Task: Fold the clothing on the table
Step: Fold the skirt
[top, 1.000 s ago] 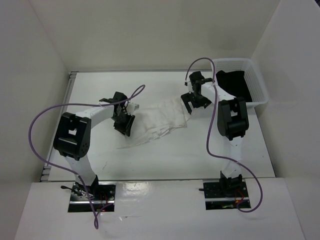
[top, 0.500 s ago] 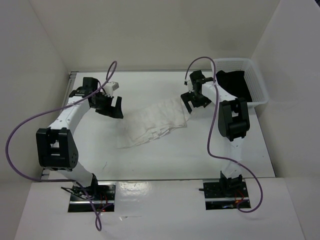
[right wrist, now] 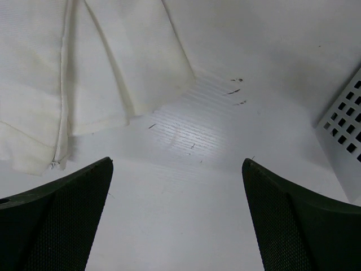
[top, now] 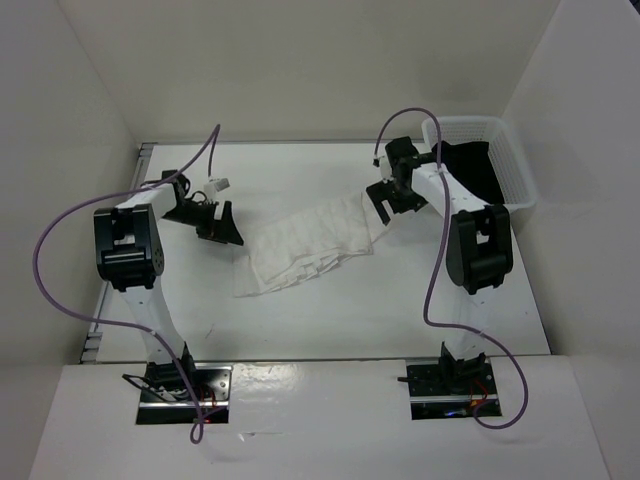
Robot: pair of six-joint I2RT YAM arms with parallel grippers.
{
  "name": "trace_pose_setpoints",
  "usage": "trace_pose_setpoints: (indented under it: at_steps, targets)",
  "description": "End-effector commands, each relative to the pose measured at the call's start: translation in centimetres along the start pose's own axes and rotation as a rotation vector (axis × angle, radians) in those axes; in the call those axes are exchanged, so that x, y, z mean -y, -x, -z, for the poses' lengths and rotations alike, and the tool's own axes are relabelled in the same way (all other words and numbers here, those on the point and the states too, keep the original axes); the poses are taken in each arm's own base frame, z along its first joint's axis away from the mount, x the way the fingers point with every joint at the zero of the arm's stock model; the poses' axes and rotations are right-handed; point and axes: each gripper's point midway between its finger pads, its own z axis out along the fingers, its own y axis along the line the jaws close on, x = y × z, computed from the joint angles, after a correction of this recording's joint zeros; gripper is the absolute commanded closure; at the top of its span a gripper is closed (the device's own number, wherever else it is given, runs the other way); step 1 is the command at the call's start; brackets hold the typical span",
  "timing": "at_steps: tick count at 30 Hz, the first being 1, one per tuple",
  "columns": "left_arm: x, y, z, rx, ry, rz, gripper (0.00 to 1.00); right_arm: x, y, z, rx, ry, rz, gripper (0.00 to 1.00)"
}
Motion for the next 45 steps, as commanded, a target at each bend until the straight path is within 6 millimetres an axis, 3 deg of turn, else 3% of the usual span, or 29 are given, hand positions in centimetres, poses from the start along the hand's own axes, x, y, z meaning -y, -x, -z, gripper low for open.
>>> trace_pose_setpoints:
  at_steps: [1,9,17,23,31,35,39,40,45]
  targets:
    - [1.3,1.1,0.0,0.046,-0.112,-0.059,0.01,0.3,0.0,1.8,0.022,-0.030,0.021,0.01]
    - [-1.0,-1.3,-2.5,-0.014,-0.124,0.006,0.01,0.3,-0.3,1.7,0.010,-0.028,0.023,0.01]
    - [-3.1,-1.9,-3.5,-0.043,-0.076,0.011,0.02,-0.3,-0.4,1.2,-0.008,0.007,0.025,0.01]
    - [-3.8,-2.6,-4.1,-0.059,-0.074,0.035,0.10,-0.4,-0.4,1.0,-0.017,0.009,0.026,0.01]
    - [-2.9,-3.3,-5.5,-0.119,-0.072,0.025,0.15,-1.0,-0.5,0.6,-0.032,0.025,0.036,0.01]
    - [-3.0,-2.6,-5.3,-0.107,-0.066,0.019,0.27,-1.0,-0.6,0.3,-0.041,0.027,0.036,0.01]
    - [-3.0,-2.8,-5.3,-0.123,-0.063,0.041,0.51,-1.0,-0.6,0.3,-0.041,0.027,0.036,0.01]
    - [-3.0,-2.8,-5.3,-0.123,-0.063,0.041,0.64,-1.1,-0.8,0.0,-0.050,0.028,0.037,0.01]
    - [-3.2,-2.3,-5.1,-0.122,-0.039,0.061,0.88,-1.3,-0.8,-0.1,-0.048,0.037,0.037,0.01]
